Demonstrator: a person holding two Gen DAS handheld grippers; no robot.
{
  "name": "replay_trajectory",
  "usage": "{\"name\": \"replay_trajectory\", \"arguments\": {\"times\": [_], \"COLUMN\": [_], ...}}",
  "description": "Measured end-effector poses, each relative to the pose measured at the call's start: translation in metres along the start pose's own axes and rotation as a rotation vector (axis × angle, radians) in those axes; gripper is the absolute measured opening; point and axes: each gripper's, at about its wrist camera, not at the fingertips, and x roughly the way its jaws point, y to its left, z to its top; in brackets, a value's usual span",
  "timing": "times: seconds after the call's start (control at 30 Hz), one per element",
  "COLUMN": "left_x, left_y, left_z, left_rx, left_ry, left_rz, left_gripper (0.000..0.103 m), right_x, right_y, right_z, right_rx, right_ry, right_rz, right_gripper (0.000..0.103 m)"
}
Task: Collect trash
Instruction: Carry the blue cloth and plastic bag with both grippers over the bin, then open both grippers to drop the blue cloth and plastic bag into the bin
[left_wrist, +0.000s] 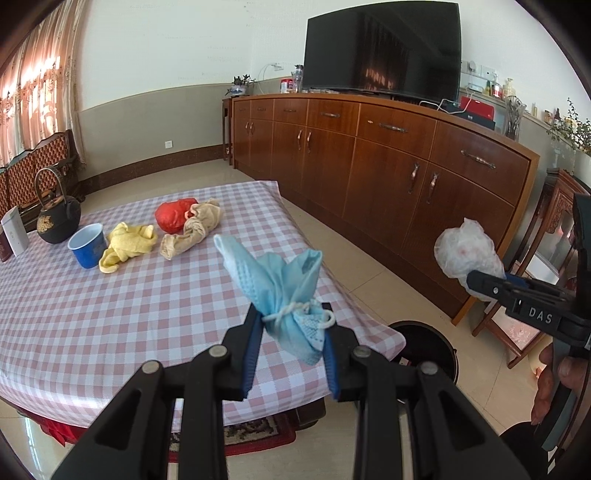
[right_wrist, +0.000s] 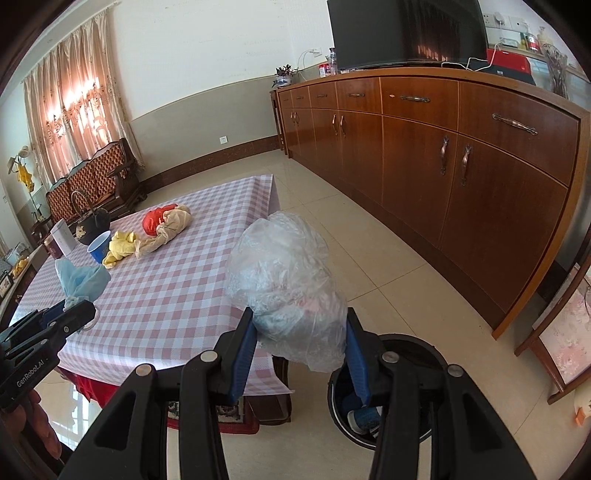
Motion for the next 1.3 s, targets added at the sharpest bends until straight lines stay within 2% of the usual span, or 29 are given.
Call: {"name": "replay_trajectory", "arguments": {"times": [0.7, 0.87, 1.1, 1.3], "left_x": [0.053, 0.075, 0.107, 0.138], "left_y": [-0.106, -0.124, -0.147, -0.165], "left_z": [-0.008, -0.015, -0.032, -0.046], "left_rx": [0.120, 0.122, 0.154, 0.172], "left_ry": [0.083, 0.133, 0.207, 0.276], "left_rz": [-0.196, -0.246, -0.275, -0.293], "left_gripper": [0.031, 0.031, 0.031, 0.031], "right_x": [-0.013, -0.001, 0.026, 0.053], "right_y": [-0.116, -0.141, -0.170, -0.182], "right_z": [-0.041, -0.052, -0.069, -0.081], "right_rx": [0.130, 0.142, 0.134, 0.091], "right_ry": [0.054, 0.094, 0.168, 0.234], "right_rz": [-0.148, -0.169, -0.188, -0.162], "right_gripper": [0.047, 0.047, 0.047, 0.047]}}
